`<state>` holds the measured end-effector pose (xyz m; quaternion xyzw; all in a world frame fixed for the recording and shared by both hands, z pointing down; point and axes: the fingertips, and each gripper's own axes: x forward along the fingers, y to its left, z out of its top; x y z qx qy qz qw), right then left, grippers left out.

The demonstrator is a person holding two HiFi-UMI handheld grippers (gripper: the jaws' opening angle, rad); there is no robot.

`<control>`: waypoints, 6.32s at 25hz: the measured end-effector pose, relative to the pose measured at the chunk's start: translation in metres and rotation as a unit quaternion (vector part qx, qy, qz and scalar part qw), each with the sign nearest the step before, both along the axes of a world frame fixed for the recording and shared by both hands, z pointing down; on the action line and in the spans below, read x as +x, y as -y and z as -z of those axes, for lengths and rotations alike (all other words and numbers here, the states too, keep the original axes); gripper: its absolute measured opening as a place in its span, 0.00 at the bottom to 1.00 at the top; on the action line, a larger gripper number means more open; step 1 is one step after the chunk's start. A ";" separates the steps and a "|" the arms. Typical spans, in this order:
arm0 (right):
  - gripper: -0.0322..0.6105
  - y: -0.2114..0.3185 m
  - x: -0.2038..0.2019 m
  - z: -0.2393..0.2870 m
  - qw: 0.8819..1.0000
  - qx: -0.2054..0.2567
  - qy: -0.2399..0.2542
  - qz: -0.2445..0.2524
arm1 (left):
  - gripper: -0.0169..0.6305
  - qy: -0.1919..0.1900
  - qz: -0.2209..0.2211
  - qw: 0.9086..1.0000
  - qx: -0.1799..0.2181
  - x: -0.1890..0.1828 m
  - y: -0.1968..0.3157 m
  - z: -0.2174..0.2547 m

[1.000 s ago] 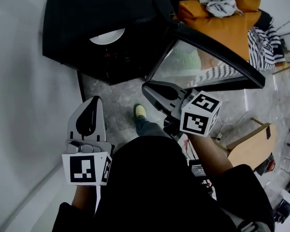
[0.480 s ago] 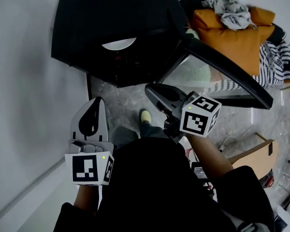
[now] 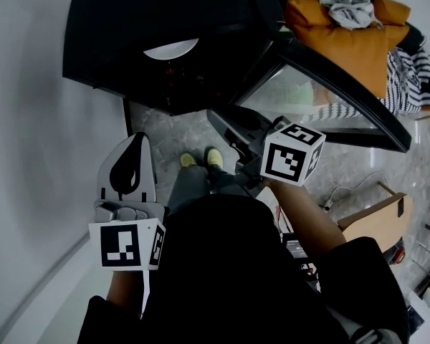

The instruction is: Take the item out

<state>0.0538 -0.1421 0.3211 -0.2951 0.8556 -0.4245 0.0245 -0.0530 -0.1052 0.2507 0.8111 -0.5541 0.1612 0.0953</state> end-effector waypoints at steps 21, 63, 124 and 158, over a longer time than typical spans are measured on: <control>0.09 0.033 0.001 -0.025 0.993 -0.056 -0.004 -0.109 | 0.04 -0.034 -0.011 0.999 -0.034 -0.029 0.002 -0.032; 0.50 0.164 -0.059 -0.108 0.928 -0.203 0.131 -0.285 | 0.04 -0.038 -0.041 0.990 -0.132 -0.030 0.001 -0.127; 0.08 0.150 -0.063 -0.088 0.880 -0.293 0.258 -0.273 | 0.04 0.003 -0.073 0.993 -0.096 -0.030 0.001 -0.114; 0.08 0.108 -0.050 -0.073 0.907 -0.229 0.270 -0.227 | 0.04 -0.017 -0.046 0.995 -0.089 -0.040 0.024 -0.108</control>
